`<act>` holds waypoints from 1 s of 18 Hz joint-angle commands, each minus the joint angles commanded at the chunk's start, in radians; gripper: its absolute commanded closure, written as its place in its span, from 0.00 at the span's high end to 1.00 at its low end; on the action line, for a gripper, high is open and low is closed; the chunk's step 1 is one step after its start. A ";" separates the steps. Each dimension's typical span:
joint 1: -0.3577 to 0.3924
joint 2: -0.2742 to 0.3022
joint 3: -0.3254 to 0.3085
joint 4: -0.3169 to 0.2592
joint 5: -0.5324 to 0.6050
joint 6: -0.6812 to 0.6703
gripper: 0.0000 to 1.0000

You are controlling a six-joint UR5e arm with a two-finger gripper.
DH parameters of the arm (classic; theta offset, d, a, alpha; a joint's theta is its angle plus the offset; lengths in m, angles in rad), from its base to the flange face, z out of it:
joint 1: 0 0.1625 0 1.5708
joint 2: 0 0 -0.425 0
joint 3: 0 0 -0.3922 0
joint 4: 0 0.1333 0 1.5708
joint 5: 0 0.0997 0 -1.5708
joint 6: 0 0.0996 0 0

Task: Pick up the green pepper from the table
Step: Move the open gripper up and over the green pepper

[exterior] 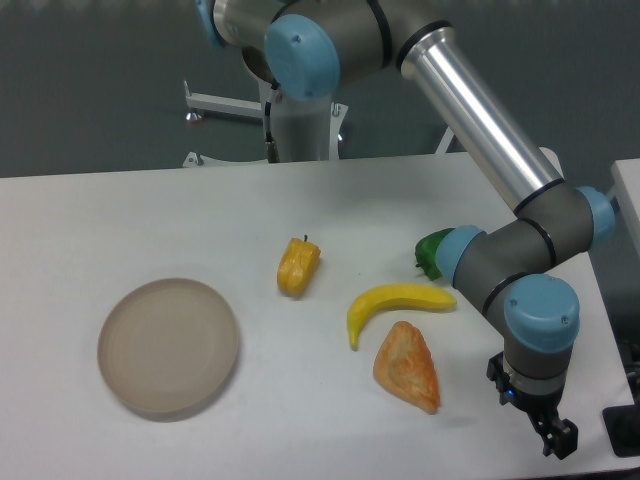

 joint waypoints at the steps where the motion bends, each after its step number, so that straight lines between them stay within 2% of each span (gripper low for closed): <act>1: 0.000 0.005 -0.006 -0.002 0.000 0.000 1.00; 8: 0.003 0.052 -0.060 -0.012 -0.003 -0.002 1.00; 15: 0.055 0.239 -0.307 -0.038 -0.008 -0.002 1.00; 18: 0.093 0.317 -0.386 -0.107 -0.011 -0.002 1.00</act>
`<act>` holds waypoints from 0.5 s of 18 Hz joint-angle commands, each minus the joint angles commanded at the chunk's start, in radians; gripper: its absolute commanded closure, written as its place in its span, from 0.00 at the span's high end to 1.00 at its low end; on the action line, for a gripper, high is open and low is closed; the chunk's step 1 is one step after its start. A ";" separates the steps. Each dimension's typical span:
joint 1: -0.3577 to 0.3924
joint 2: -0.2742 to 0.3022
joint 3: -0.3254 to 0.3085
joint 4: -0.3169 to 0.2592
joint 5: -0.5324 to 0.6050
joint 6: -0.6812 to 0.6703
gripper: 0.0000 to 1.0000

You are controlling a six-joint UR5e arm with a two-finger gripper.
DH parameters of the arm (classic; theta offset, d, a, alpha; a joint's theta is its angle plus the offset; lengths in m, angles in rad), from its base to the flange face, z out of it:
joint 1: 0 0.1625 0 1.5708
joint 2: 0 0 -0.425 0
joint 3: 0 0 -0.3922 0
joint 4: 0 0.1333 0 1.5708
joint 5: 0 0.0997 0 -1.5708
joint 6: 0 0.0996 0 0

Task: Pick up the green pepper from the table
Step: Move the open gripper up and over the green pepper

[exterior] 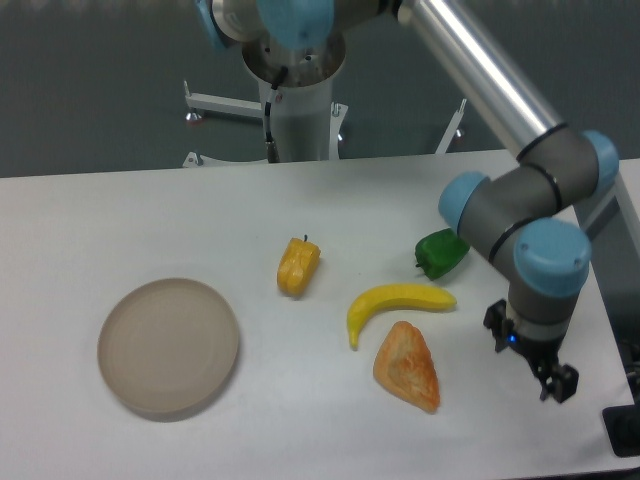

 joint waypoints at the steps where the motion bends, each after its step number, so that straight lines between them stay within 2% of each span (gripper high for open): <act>1: 0.023 0.026 -0.026 -0.009 -0.011 0.002 1.00; 3: 0.045 0.066 -0.072 -0.037 -0.049 0.003 1.00; 6: 0.060 0.117 -0.146 -0.092 -0.048 0.015 1.00; 9: 0.069 0.149 -0.219 -0.095 -0.046 0.020 1.00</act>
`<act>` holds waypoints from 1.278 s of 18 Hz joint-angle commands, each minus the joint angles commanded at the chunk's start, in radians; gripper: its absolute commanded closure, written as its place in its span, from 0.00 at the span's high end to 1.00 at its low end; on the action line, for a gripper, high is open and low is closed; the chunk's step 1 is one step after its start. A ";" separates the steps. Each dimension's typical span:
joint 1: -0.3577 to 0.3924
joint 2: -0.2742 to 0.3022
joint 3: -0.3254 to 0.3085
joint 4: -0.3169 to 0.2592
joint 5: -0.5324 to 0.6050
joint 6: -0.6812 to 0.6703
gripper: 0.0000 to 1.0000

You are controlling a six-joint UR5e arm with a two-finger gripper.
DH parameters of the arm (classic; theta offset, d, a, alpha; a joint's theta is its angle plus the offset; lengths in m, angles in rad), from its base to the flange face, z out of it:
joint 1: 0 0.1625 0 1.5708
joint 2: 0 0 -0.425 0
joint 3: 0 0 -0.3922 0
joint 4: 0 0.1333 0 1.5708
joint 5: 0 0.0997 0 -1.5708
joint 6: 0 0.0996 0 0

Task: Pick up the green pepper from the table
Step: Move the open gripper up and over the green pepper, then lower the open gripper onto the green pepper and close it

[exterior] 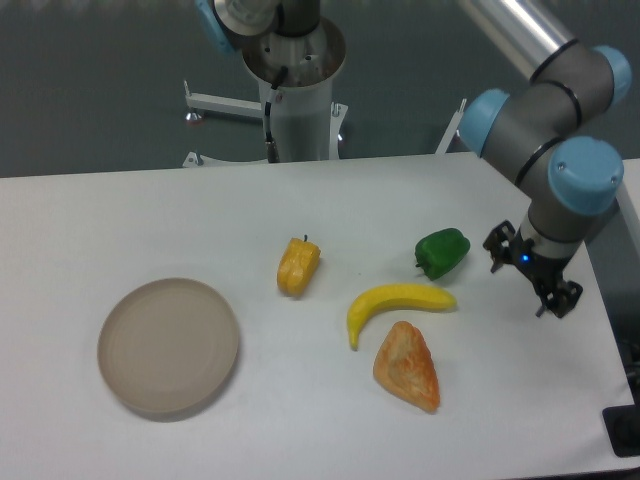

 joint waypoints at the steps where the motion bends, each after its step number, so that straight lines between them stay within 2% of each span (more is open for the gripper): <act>1: 0.000 0.017 -0.029 0.005 0.005 0.000 1.00; 7: 0.009 0.081 -0.149 0.015 0.003 0.000 1.00; 13: 0.005 0.094 -0.215 0.031 0.002 0.000 1.00; 19: 0.006 0.115 -0.289 0.095 0.002 0.002 1.00; 23: 0.005 0.117 -0.306 0.118 0.000 -0.005 1.00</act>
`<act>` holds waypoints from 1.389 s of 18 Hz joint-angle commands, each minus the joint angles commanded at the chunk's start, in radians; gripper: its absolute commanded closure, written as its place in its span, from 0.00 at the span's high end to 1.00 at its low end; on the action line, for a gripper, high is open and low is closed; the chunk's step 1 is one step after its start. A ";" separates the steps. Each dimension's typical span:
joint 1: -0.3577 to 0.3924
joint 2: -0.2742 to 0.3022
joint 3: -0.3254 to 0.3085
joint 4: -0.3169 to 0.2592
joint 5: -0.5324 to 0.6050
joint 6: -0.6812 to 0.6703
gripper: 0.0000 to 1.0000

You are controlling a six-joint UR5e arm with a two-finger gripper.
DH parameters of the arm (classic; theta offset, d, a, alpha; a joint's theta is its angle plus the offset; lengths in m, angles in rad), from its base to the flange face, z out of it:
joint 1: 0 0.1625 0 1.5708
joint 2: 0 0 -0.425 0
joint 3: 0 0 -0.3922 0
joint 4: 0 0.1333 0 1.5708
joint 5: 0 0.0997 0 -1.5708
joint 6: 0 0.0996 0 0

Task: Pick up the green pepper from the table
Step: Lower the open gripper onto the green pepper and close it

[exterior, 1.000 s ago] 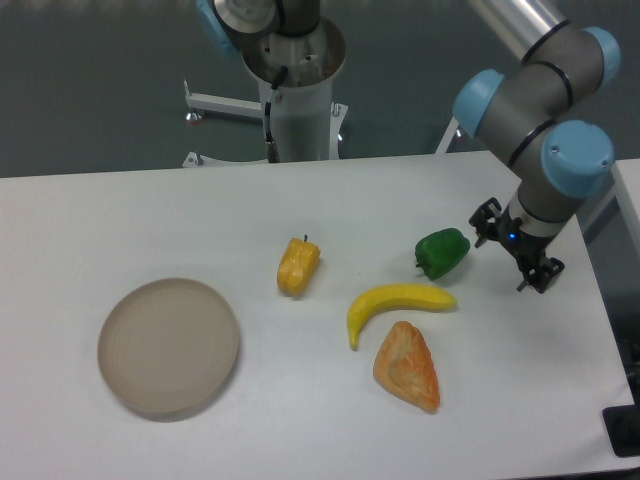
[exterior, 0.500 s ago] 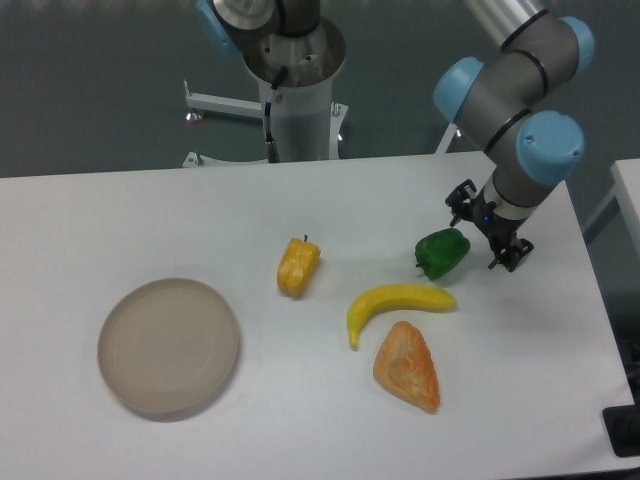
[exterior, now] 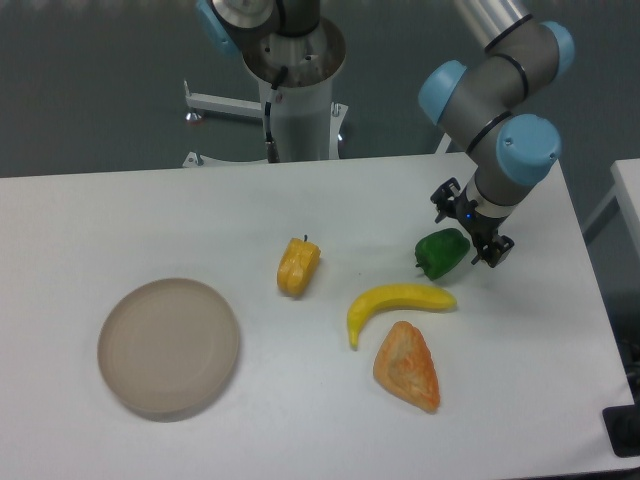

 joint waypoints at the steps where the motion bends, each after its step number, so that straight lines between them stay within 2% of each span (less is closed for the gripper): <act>1: -0.002 0.000 0.000 0.000 0.000 -0.003 1.00; 5: -0.006 0.000 -0.021 0.006 -0.006 -0.015 1.00; 10: -0.009 0.000 -0.072 0.083 -0.009 -0.015 1.00; 16: -0.009 0.000 -0.075 0.086 -0.011 -0.011 0.98; 18: -0.009 0.000 -0.075 0.086 -0.009 -0.011 0.80; 19: -0.009 0.000 -0.075 0.087 -0.009 -0.011 0.64; 20: -0.009 -0.002 -0.072 0.087 -0.009 -0.003 0.56; 22: -0.009 -0.002 -0.064 0.086 -0.009 -0.006 0.48; 25: -0.009 -0.003 -0.052 0.084 -0.002 -0.006 0.43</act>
